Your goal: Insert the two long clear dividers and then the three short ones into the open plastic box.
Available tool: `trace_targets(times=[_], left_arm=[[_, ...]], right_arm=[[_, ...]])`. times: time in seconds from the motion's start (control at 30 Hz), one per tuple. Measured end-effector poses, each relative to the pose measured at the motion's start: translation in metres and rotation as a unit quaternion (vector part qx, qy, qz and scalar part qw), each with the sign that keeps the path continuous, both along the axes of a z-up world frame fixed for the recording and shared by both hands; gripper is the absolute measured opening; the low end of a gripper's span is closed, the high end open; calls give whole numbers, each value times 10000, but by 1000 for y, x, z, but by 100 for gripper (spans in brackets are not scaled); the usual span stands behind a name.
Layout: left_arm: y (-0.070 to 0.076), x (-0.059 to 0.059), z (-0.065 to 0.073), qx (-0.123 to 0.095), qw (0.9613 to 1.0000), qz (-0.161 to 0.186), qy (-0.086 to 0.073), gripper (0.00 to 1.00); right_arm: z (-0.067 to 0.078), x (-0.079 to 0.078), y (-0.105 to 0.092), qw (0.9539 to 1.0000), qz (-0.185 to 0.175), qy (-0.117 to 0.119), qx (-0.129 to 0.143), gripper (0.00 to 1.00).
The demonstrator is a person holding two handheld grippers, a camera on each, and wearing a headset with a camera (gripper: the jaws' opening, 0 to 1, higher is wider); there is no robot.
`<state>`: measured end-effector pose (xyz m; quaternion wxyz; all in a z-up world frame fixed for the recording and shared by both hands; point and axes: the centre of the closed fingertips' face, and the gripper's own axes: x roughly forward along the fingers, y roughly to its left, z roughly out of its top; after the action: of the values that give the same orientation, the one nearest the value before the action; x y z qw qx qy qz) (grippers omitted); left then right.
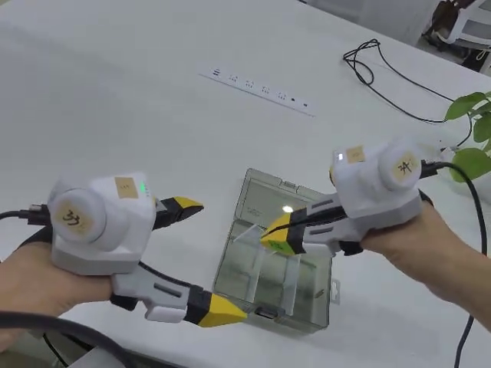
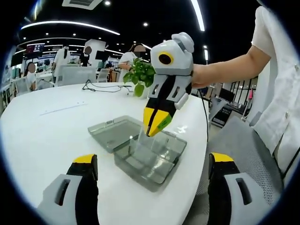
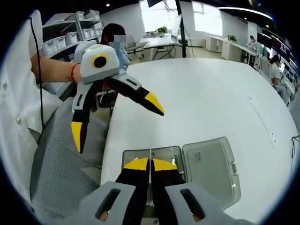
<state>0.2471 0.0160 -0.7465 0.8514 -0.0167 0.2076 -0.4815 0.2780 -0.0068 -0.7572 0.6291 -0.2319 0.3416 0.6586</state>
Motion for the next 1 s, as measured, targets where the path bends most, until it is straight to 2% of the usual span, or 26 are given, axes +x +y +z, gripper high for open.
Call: trace_targets(times=[0.17,0.23,0.3,0.57,0.73,1.0], left_arm=[[-2,0,0,-22,10000,-10,18,100],[-2,0,0,-25,10000,-13,25,100],[-3,0,-1,-42,10000,-7,34,100],[-4,1,-2,-64,10000,-4,56,100],[-5,1,-2,-77,9999,-17,79,100],[-6,1,-3,-86,9999,-44,95,100]], right_arm=[[-1,0,1,10000,37,-32,49,2],[-4,1,0,9998,96,-146,-25,2],[-4,-1,0,9999,107,-92,-30,2],[-7,-2,8,9998,123,-157,-18,2],[-18,-5,13,9995,176,-208,-142,2],[-31,-5,15,9993,180,-156,-283,2]])
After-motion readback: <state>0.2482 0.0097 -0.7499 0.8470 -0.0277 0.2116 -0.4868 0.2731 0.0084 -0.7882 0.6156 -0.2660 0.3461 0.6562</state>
